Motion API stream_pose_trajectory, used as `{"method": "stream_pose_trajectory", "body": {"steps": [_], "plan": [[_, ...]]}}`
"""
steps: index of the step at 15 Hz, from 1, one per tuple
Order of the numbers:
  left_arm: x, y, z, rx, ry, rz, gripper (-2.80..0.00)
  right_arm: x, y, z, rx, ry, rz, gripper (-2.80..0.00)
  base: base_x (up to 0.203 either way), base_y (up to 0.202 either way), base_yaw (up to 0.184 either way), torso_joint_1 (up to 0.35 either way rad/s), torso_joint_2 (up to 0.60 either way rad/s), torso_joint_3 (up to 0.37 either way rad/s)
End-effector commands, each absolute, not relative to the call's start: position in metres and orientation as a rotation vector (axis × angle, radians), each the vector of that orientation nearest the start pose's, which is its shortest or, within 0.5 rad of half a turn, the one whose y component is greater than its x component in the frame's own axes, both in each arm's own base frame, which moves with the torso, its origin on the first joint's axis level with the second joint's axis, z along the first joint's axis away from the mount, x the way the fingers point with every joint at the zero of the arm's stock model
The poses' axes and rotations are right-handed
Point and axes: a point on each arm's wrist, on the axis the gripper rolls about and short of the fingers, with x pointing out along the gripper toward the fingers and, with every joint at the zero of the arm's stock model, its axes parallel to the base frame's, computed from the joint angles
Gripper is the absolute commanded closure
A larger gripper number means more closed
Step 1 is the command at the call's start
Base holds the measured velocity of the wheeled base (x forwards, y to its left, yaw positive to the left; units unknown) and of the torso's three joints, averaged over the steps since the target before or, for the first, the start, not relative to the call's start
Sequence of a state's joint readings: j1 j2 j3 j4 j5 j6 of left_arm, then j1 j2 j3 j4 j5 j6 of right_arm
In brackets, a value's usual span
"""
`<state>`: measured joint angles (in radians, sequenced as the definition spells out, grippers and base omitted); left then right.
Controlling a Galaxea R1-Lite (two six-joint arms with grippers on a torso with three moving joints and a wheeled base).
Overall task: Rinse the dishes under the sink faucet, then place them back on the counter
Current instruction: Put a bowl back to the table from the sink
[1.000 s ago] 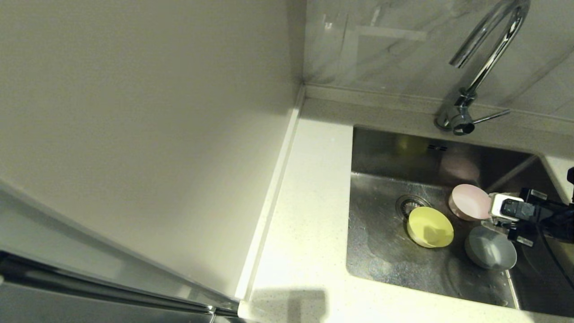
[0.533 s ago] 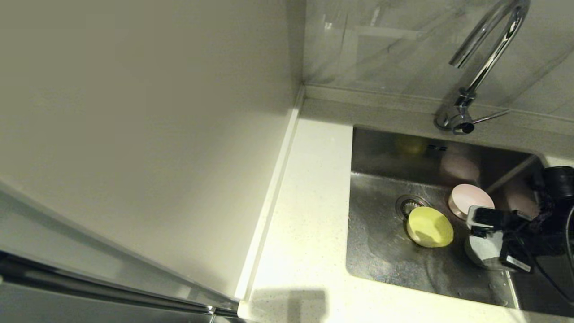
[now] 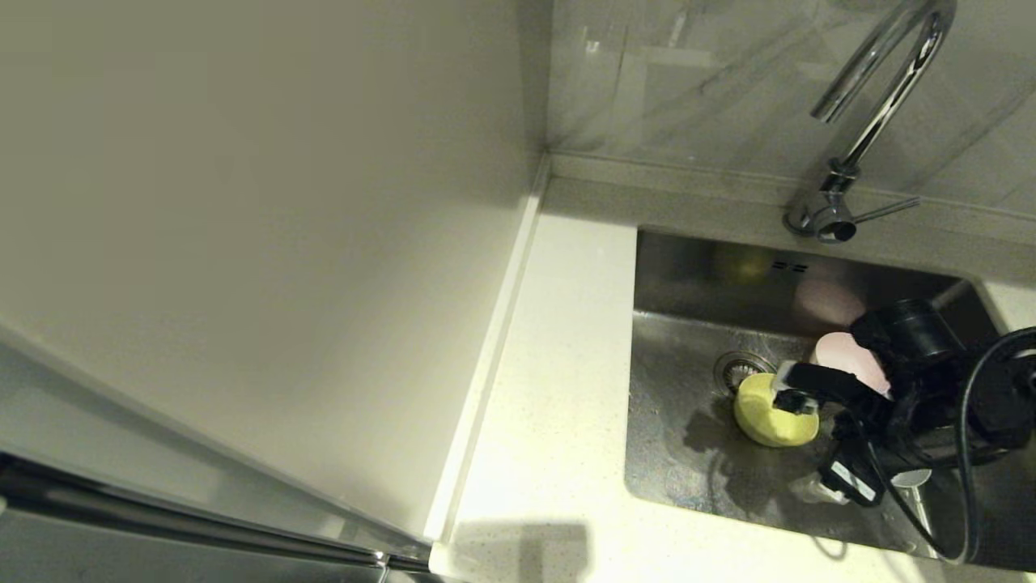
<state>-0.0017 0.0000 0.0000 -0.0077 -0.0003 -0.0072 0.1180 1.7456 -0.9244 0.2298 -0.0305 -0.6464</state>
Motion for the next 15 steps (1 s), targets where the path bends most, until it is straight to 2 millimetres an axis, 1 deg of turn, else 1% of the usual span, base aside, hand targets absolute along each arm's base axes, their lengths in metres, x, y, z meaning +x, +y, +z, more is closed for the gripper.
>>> {"method": "stream_pose_trajectory", "body": {"steps": [1,2,4,7,8,9,10,13,15], "plan": [[-0.023,0.000,0.075,-0.008,-0.005,-0.002,0.00,0.281,0.066,0.133,-0.468,0.992,0.304,-2.80,0.000,0.000,0.000,0.000,0.00,0.000],[-0.023,0.000,0.075,-0.008,-0.005,-0.002,0.00,0.285,0.076,0.135,-0.411,0.985,0.213,-2.80,0.000,0.000,0.000,0.000,0.00,0.000],[-0.023,0.000,0.075,-0.008,-0.005,-0.002,0.00,0.296,0.084,0.131,-0.336,0.966,0.015,-2.80,0.000,0.000,0.000,0.000,0.00,0.000],[-0.023,0.000,0.075,-0.008,-0.005,-0.002,0.00,0.319,0.085,0.122,-0.278,0.843,-0.188,-2.80,0.000,0.000,0.000,0.000,0.00,0.000],[-0.023,0.000,0.075,-0.008,-0.005,-0.002,0.00,0.326,0.083,0.115,-0.283,0.809,-0.280,-2.80,0.000,0.000,0.000,0.000,0.00,0.000],[-0.023,0.000,0.075,-0.008,-0.005,-0.002,0.00,0.330,0.083,0.109,-0.260,0.801,-0.340,-2.80,0.000,0.000,0.000,0.000,0.00,0.000],[-0.023,0.000,0.075,-0.008,-0.005,-0.002,0.00,0.330,0.082,0.103,-0.214,0.811,-0.382,-2.80,0.000,0.000,0.000,0.000,0.00,0.000],[-0.023,0.000,0.075,-0.008,-0.005,-0.002,0.00,0.320,0.078,0.080,-0.173,0.960,-0.468,-2.80,0.000,0.000,0.000,0.000,0.00,0.000],[-0.023,0.000,0.075,-0.008,-0.005,-0.002,0.00,0.323,0.080,0.070,-0.164,0.988,-0.478,-2.80,0.000,0.000,0.000,0.000,0.00,0.000]]}}
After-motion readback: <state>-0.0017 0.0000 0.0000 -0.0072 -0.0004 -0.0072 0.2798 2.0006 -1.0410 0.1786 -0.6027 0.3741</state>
